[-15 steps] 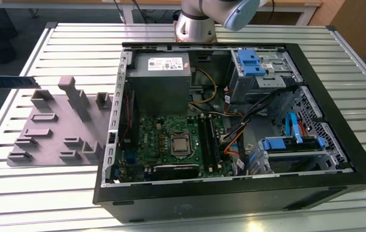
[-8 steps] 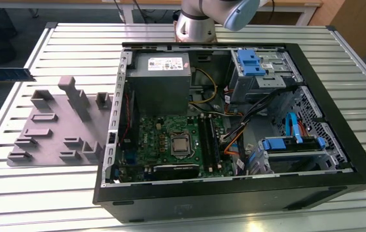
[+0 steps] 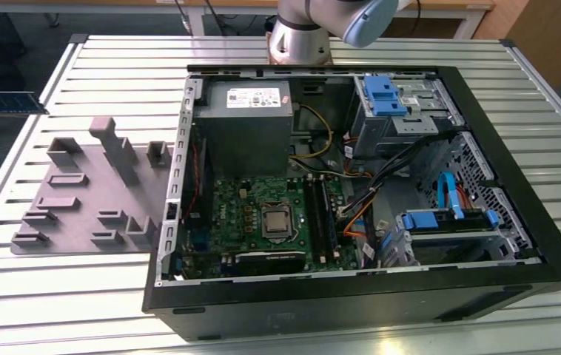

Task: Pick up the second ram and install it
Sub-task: 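Pick up the second ram and move it above second insertion slot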

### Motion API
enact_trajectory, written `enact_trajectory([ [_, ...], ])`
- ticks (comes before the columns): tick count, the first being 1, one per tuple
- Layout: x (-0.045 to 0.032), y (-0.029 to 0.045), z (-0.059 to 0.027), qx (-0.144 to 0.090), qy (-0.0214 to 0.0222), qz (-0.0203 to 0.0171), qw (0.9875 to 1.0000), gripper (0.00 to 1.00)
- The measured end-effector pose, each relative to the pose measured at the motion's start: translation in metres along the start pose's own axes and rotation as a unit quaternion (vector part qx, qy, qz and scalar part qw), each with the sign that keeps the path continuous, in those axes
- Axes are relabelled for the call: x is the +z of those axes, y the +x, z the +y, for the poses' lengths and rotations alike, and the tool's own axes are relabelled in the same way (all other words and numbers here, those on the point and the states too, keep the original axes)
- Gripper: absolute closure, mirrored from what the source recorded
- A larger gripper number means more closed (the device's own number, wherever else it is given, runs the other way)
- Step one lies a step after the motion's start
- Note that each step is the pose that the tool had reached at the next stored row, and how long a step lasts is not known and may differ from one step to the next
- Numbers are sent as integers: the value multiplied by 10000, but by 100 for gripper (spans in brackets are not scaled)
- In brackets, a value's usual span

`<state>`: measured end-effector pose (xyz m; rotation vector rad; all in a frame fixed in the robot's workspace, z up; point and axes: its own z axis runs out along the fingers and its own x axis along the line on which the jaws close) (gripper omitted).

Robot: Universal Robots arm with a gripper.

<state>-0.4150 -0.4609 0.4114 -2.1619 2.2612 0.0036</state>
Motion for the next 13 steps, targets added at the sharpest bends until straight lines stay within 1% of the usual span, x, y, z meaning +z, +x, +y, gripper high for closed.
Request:
enact_trajectory([
  [13, -2, -2, -26, 0, 0, 0, 10000, 86],
])
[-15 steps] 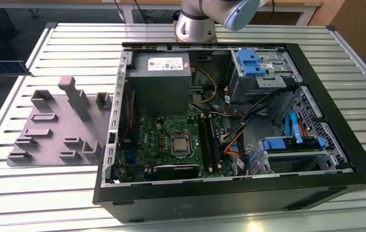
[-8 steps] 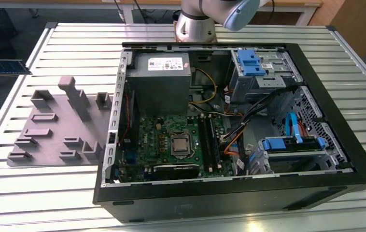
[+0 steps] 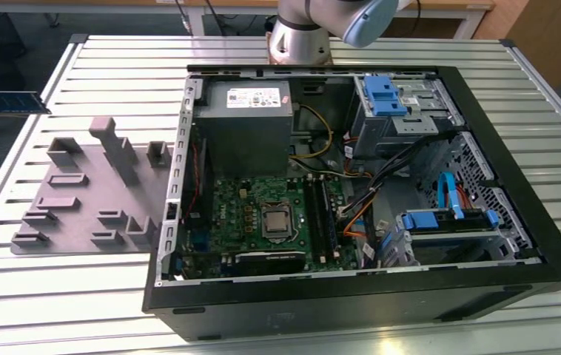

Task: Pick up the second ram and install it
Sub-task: 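Pick up the second ram and move it above second insertion slot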

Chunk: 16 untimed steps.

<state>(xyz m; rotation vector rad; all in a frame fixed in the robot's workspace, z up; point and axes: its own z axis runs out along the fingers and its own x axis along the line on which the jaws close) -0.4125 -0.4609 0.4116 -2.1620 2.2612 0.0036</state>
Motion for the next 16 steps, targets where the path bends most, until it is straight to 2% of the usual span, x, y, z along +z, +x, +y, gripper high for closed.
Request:
enact_trajectory([
  [16, 1, -10, -114, 0, 0, 0, 10000, 86],
])
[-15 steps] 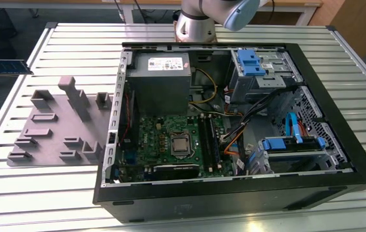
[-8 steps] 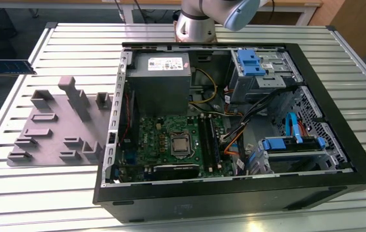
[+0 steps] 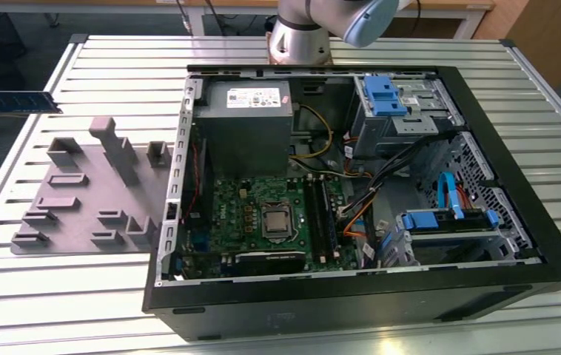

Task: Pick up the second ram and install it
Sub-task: 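Pick up the second ram and move it above second insertion slot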

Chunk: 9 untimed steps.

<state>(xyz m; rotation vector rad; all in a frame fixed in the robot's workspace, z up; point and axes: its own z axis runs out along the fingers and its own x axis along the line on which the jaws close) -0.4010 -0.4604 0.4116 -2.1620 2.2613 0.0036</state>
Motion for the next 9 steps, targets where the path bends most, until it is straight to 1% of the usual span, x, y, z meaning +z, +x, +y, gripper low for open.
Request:
enact_trajectory([
  [9, 0, -10, -49, 0, 0, 0, 10000, 86],
])
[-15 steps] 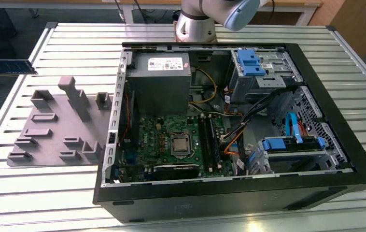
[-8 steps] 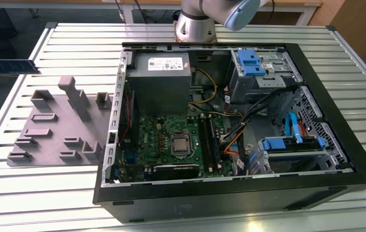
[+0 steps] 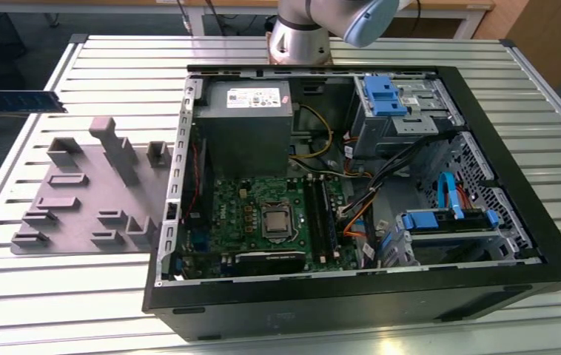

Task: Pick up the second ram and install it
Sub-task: 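Pick up the second ram and move it above second insertion slot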

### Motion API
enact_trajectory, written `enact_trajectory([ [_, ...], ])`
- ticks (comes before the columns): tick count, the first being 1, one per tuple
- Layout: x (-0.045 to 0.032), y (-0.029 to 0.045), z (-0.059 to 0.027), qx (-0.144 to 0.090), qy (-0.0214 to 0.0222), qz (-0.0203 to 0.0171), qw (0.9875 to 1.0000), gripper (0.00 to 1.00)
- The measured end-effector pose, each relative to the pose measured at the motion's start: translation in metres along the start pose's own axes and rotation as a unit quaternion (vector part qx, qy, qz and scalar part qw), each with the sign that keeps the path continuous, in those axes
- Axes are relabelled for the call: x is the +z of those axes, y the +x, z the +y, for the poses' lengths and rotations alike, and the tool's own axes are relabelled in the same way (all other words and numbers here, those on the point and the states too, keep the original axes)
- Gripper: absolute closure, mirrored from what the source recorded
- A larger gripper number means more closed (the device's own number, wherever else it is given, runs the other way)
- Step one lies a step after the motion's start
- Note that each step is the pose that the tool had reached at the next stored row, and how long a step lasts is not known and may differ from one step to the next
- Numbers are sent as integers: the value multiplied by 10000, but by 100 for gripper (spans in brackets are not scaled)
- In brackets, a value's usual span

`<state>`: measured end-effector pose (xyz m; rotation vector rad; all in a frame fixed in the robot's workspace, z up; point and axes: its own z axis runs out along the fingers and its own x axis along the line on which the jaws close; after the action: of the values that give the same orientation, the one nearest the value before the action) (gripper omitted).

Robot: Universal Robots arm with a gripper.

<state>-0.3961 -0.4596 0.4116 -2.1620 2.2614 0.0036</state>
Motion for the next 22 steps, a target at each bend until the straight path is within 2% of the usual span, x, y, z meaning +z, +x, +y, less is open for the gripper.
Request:
enact_trajectory([
  [22, 1, -20, -63, 0, 0, 0, 10000, 86],
])
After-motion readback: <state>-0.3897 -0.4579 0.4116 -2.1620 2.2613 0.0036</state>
